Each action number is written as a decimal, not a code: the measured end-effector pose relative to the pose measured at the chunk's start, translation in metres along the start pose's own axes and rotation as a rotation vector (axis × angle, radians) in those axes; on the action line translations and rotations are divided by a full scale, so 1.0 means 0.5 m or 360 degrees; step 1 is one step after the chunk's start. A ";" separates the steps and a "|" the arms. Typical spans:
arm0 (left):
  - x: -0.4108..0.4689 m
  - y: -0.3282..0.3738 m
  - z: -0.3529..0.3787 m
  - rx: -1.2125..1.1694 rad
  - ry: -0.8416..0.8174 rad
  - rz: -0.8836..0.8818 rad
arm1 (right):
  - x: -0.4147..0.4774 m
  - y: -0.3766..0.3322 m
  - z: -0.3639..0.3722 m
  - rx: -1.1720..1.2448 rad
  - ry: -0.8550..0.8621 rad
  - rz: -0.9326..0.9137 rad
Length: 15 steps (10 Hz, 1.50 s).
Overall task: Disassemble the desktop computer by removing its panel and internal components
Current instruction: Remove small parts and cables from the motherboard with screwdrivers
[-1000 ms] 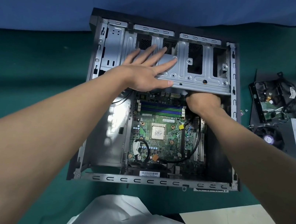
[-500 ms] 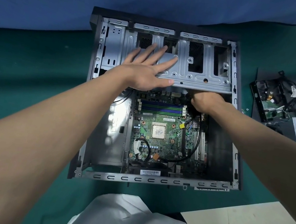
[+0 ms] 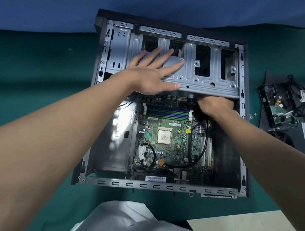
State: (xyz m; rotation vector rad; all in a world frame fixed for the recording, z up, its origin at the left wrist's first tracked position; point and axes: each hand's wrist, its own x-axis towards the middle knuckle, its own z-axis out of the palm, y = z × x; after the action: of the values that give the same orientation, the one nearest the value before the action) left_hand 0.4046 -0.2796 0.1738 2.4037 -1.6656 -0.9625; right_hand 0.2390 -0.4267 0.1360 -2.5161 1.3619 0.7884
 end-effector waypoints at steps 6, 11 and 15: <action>0.002 -0.001 0.004 0.0012 0.0015 -0.0004 | -0.001 0.000 -0.001 0.0143 0.0026 0.0006; 0.000 0.001 0.003 0.0025 0.0018 -0.0010 | 0.012 0.002 0.008 0.0152 -0.0019 0.0088; 0.000 0.001 0.002 0.0024 0.0030 -0.0007 | 0.016 0.010 0.014 0.0125 -0.0013 0.0045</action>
State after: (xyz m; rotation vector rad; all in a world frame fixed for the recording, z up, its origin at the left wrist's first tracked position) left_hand 0.4037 -0.2794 0.1733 2.4194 -1.6681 -0.9279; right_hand 0.2358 -0.4326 0.1262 -2.4365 1.4006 0.7347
